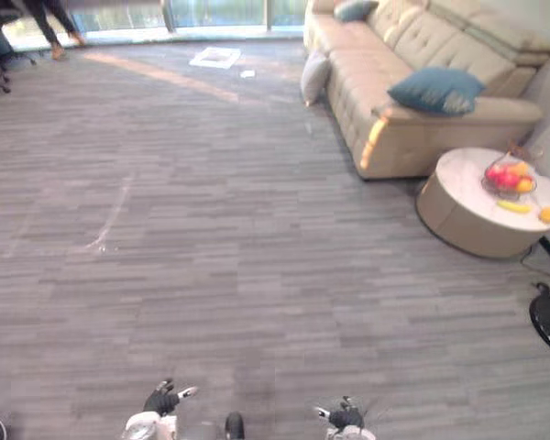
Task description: Pick up cushions and gather them together orderly.
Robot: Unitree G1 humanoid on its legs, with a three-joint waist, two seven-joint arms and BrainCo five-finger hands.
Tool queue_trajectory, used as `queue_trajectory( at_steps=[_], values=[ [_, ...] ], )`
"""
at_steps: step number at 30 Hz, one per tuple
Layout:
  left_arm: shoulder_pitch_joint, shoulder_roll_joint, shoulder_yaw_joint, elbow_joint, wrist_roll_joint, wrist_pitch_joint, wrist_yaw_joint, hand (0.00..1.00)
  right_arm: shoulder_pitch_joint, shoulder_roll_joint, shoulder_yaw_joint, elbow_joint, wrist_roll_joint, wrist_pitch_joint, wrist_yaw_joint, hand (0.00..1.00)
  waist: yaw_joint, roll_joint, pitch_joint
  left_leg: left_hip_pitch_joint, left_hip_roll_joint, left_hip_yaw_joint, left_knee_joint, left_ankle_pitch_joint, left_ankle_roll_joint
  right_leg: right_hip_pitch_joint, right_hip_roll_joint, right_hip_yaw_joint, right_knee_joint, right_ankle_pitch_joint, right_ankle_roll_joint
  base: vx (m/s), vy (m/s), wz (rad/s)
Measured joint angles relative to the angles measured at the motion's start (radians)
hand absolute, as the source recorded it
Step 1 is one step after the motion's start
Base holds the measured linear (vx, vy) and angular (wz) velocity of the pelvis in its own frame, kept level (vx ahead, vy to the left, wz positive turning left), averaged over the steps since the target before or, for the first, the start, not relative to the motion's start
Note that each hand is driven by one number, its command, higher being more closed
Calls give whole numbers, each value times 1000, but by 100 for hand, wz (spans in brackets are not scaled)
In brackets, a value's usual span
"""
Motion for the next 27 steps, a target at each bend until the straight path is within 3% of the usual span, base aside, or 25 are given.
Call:
queue_trajectory(
  at_steps=[2,3,4,5,6,7,8,9,10,11,12,13,14,16,18,19,21,22,23,24,25,26,27],
  values=[
    [-25,6,-27,26,0,1,-1,0,-18,1,1,1,1,-8,3,0,-24,-17,4,64,-6,-17,-31,-42,-8,-81,33,-35,-286,73,22,620,37,27],
    [-37,16,-43,36,1,1,-2,0,-27,0,0,11,1,-8,3,0,-39,-30,5,99,-17,-34,-58,-54,-16,-102,39,-38,-487,169,31,542,-5,42],
    [-41,23,-52,37,5,1,-5,0,-26,0,0,14,1,-5,2,0,-54,-55,2,138,-39,-57,-81,-64,-54,-127,35,-46,-618,246,43,719,-26,53],
    [-40,23,-54,44,10,1,-6,0,-25,-1,-3,13,3,-5,2,0,-62,-59,0,171,-43,-71,-93,-77,-67,-139,38,-43,-630,304,21,934,-40,63],
    [-38,19,-54,60,21,1,-8,0,-23,-9,-6,16,1,-3,-2,0,-76,-45,-4,199,-29,-108,-80,-80,-72,-124,52,-32,-600,404,-52,824,-59,52],
    [-38,14,-42,60,22,1,-9,0,-19,-11,-12,18,1,0,-2,0,-77,-37,-4,198,-8,-132,-26,-82,-75,-114,63,-33,-570,400,-97,836,-85,39],
    [-39,7,-18,55,22,-1,-8,0,-23,-12,-24,10,0,0,-3,0,-76,-15,7,162,17,-152,114,-77,-97,-96,72,-53,-528,353,-122,795,-117,13],
    [-35,-6,13,51,21,0,-7,0,-24,-13,-22,5,0,1,-3,0,-70,-5,8,94,21,-160,283,-52,-153,-77,79,-57,-509,312,-138,939,-131,4],
    [-24,-33,86,31,21,1,-4,0,-26,-21,-3,-23,0,9,-4,0,-57,32,24,-59,72,-166,663,60,-272,2,107,-53,-521,251,-151,764,-88,-4],
    [-19,-41,98,23,21,1,-4,0,-26,-21,0,-27,-1,10,-4,0,-55,41,29,-95,96,-159,757,66,-275,34,120,-52,-528,237,-158,732,-34,-19],
    [-9,-51,121,-6,20,1,-2,0,-25,-10,9,-27,-1,16,-3,0,-39,55,36,-152,140,-135,917,56,-256,109,141,-39,-545,208,-171,820,18,-39],
    [7,-48,120,-48,19,0,1,0,-25,-6,24,-29,0,22,-2,0,-11,45,37,-225,169,-97,1013,23,-203,232,145,-10,-587,172,-183,677,20,-44],
    [15,-47,119,-59,19,-1,0,0,-26,-4,32,-29,0,22,-3,0,-4,40,35,-244,175,-80,1010,15,-193,266,143,7,-606,168,-184,630,46,-51],
    [31,-51,120,-99,6,-7,0,0,-40,13,43,-30,1,20,0,0,29,29,23,-377,187,-9,859,-40,-146,407,113,80,-719,151,-173,590,106,-67],
    [31,-50,119,-101,-1,-8,0,0,-57,14,37,-29,1,21,1,0,31,29,23,-425,165,7,646,-45,-140,454,79,106,-757,130,-155,584,164,-50],
    [32,-49,115,-96,-1,-13,1,0,-60,15,33,-25,0,21,2,0,36,32,23,-440,133,-1,407,-4,-153,491,50,134,-777,105,-145,461,159,-51],
    [32,-47,79,-85,-2,-21,5,0,-69,-4,37,-9,-1,21,1,0,49,72,17,-500,151,-42,140,96,-219,520,45,180,-809,67,-126,603,296,-64],
    [34,-45,72,-83,-12,-22,9,0,-69,-11,36,18,-3,23,0,0,55,84,12,-535,172,-37,102,121,-215,554,39,196,-819,33,-112,766,467,-57],
    [38,-38,67,-80,-21,-25,11,0,-62,-7,36,33,-3,27,-2,0,62,70,13,-531,169,-25,127,194,-200,589,16,207,-817,8,-105,674,407,-42],
    [41,-32,56,-76,-20,-27,13,0,-51,-7,35,54,-3,29,-4,0,66,52,-11,-520,147,-9,142,276,-157,600,-15,223,-788,-1,-102,885,474,-33],
    [42,-15,44,-65,-18,-26,14,0,-35,1,34,54,-3,28,-4,0,62,15,-38,-506,105,-5,136,302,-117,554,-46,233,-678,1,-60,745,375,-24],
    [41,-1,41,-63,-19,-25,13,0,-30,7,34,55,-3,28,-2,0,59,-3,-36,-479,77,5,133,286,-85,515,-58,241,-562,8,-13,748,376,-11],
    [39,11,40,-54,-20,-25,15,0,-20,14,32,57,-3,29,-3,0,54,-28,-29,-425,47,22,119,263,-69,452,-63,252,-381,56,72,561,272,3]
  ],
)
